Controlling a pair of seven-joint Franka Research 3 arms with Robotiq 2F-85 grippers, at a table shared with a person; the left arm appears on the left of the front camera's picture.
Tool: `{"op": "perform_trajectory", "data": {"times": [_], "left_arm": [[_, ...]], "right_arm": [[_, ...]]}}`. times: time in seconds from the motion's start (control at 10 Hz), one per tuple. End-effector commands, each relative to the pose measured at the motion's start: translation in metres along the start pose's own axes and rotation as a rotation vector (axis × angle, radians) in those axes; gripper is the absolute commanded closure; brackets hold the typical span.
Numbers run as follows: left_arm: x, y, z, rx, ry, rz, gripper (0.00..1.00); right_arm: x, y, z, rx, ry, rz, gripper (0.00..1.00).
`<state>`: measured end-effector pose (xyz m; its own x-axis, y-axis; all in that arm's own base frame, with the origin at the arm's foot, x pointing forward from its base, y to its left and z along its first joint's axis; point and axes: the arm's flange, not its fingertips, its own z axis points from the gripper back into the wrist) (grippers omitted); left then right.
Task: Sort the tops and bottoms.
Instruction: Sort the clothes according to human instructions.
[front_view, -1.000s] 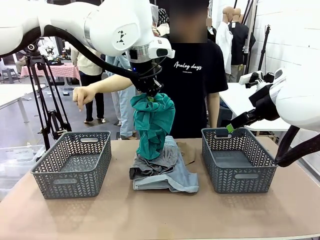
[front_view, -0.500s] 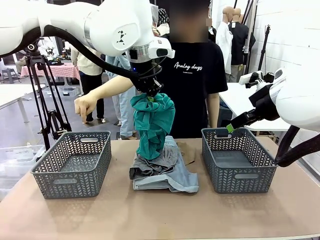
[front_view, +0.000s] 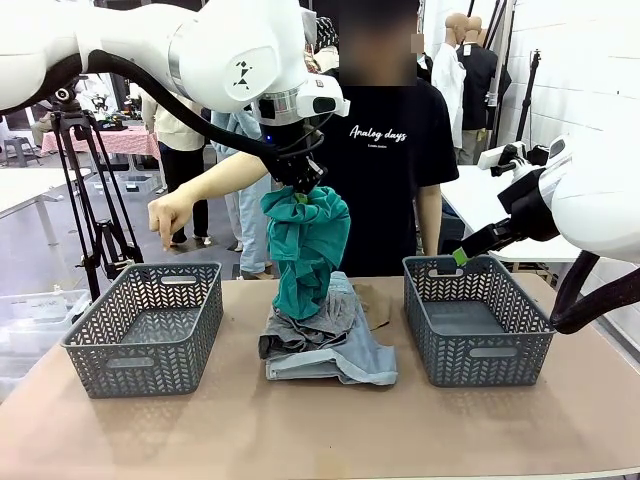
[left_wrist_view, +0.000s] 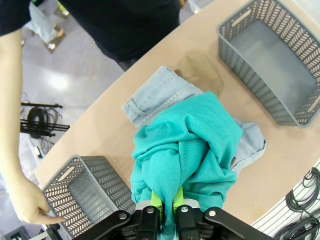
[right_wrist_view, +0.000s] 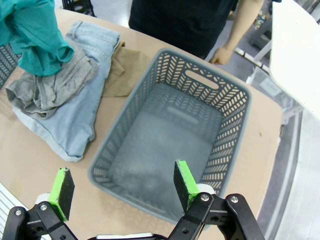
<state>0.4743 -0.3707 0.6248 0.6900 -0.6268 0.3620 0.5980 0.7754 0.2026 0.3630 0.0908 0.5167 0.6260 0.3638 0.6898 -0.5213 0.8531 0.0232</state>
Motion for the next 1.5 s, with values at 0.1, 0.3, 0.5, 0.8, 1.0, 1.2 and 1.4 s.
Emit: {"op": "perform_trajectory", "data": {"times": [0.1, 0.3, 0.5, 0.8, 1.0, 1.2, 1.4], "left_arm": [[-0.004, -0.001, 0.024, 0.015, -0.022, -0.001, 1.0], [-0.021, 0.006, 0.072, 0.036, -0.039, 0.04, 1.0], [-0.039, 0.02, 0.11, 0.105, -0.075, 0.113, 1.0], [-0.083, 0.067, 0.134, 0.251, -0.039, 0.299, 1.0], [-0.12, 0.096, 0.123, 0.242, -0.006, 0.379, 1.0], [-0.158, 0.116, 0.12, 0.297, -0.04, 0.446, 1.0], [-0.192, 0.14, 0.101, 0.311, -0.072, 0.505, 1.0]], "right_arm": [[0.0, -0.001, -0.002, 0.012, -0.007, 0.001, 0.0], [0.0, -0.001, -0.002, 0.012, -0.007, 0.001, 0.0], [0.0, -0.001, -0.002, 0.012, -0.007, 0.001, 0.0], [0.0, -0.001, -0.002, 0.012, -0.007, 0.001, 0.0], [0.0, -0.001, -0.002, 0.012, -0.007, 0.001, 0.0], [0.0, -0.001, -0.002, 0.012, -0.007, 0.001, 0.0], [0.0, -0.001, -0.002, 0.012, -0.007, 0.001, 0.0]]}}
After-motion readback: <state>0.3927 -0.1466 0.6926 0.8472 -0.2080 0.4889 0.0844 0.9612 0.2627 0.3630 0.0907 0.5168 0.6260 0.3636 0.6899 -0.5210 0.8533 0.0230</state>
